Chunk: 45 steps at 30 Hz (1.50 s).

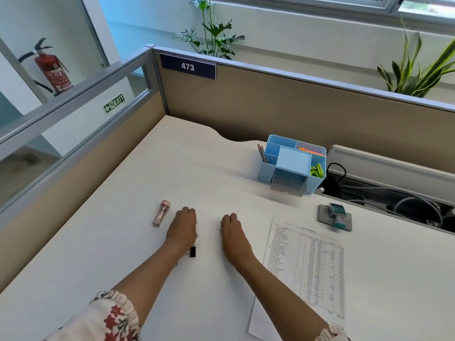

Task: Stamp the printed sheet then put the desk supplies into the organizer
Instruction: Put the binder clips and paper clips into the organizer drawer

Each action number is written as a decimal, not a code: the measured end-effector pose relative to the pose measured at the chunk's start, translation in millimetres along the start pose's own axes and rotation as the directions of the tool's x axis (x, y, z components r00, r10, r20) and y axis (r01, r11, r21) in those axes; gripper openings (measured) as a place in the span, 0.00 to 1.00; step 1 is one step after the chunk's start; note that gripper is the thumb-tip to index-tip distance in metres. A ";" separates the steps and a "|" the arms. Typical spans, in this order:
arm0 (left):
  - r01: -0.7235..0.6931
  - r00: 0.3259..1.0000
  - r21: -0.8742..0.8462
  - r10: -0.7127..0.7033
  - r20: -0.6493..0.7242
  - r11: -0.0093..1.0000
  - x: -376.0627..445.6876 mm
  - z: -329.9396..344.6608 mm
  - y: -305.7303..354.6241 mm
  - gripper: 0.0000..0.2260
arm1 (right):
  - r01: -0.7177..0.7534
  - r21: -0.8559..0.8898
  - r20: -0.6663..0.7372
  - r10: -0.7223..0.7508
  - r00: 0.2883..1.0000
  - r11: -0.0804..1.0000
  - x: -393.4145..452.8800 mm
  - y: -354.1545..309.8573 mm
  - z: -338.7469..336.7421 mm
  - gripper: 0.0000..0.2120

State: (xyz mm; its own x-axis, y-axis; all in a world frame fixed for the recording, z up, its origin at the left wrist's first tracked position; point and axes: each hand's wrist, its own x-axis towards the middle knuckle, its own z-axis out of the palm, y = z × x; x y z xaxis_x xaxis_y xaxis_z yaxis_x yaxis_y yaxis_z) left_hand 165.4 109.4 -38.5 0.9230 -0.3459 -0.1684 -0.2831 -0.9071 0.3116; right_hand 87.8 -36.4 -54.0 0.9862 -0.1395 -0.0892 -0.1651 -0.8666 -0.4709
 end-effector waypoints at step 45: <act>-0.269 0.924 0.012 0.255 0.285 0.963 -3.3 37.2 49.0 0.50 | 0.043 0.871 0.316 0.626 0.713 -0.490 42.9 84.2 -189.0 0.09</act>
State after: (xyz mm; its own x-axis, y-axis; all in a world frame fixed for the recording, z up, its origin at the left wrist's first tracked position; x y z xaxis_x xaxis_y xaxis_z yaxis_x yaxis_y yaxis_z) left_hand 138.9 57.2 -57.4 0.7067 -0.6191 -0.3426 -0.5240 -0.7833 0.3345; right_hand 118.5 -205.9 68.3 0.5956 -0.4904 -0.6362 0.1137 0.8355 -0.5376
